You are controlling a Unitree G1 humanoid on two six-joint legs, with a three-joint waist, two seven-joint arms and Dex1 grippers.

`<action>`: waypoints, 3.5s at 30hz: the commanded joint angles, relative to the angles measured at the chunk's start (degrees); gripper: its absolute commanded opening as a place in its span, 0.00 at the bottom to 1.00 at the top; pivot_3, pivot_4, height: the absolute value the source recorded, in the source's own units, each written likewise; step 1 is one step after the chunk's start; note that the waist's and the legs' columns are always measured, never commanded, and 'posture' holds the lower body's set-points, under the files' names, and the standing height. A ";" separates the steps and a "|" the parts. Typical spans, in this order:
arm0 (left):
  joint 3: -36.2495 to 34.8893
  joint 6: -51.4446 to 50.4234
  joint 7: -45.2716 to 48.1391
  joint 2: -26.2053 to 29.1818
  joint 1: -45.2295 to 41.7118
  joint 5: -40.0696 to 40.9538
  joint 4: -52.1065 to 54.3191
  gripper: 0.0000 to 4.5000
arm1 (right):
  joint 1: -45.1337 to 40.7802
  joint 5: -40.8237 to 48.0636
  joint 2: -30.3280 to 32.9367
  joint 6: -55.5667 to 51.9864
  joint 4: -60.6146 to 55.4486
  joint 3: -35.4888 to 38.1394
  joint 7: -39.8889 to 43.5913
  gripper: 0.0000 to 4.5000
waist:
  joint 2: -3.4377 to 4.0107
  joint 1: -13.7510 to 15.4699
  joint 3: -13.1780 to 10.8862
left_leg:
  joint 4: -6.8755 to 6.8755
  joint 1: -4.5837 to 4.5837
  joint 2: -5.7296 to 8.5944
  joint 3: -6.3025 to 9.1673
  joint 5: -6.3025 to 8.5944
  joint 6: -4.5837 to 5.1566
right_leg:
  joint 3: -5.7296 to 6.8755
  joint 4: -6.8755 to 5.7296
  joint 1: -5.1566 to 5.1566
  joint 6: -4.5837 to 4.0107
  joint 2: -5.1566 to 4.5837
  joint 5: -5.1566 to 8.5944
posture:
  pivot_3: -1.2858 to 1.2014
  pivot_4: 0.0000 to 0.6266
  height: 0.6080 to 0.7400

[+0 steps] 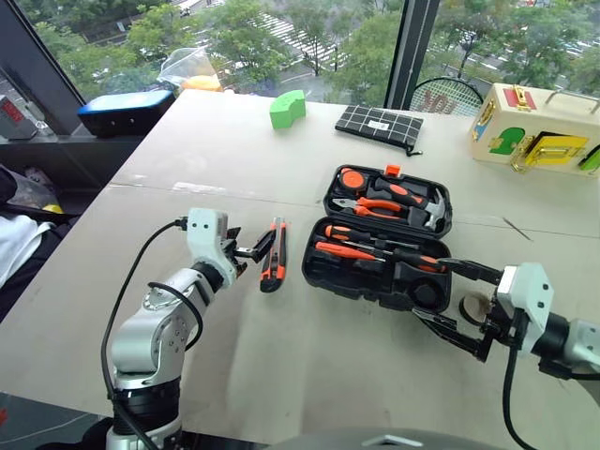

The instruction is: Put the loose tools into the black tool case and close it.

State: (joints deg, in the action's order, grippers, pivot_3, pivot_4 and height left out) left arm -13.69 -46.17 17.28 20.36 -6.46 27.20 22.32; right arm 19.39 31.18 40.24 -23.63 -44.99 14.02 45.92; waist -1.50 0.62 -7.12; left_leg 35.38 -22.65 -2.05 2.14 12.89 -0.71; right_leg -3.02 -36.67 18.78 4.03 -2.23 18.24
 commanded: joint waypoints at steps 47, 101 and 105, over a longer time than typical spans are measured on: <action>9.76 -14.37 -0.51 5.91 -13.12 -2.64 2.55 1.00 | 9.59 -4.48 -3.95 6.44 -2.76 2.58 -3.17 1.00 | 0.00 -1.09 -0.05 | -0.03 -0.05 -0.06 0.03 0.00 -0.01 | 0.01 0.10 0.00 0.01 0.05 0.00 | 0.52 0.24 1.00; 11.61 -27.12 -4.42 0.88 -22.80 -8.10 -1.97 0.98 | 8.70 -4.17 -3.11 6.49 -2.30 2.48 -3.02 1.00 | -0.15 0.21 -0.21 | -0.01 -0.05 -0.04 0.06 -0.01 -0.02 | 0.03 0.06 -0.01 0.02 -0.02 -0.01 | 0.52 0.24 1.00; 10.67 -41.62 -9.22 -4.30 -26.08 -9.62 -0.61 0.98 | 6.69 -1.95 0.04 5.04 -0.87 4.63 -0.45 1.00 | -0.21 0.11 -0.22 | 0.09 -0.09 0.23 0.06 -0.01 -0.02 | 0.01 0.05 -0.01 0.05 -0.11 -0.01 | 0.52 0.24 1.00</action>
State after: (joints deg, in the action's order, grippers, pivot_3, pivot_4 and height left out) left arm -2.24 -82.33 10.09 16.83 -31.24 18.94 19.78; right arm 26.26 27.72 39.33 -18.26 -45.85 16.44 44.36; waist -1.71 0.73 -7.35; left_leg 35.45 -22.73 -1.82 2.22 12.88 -0.73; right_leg -3.00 -36.62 18.77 4.09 -2.33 18.23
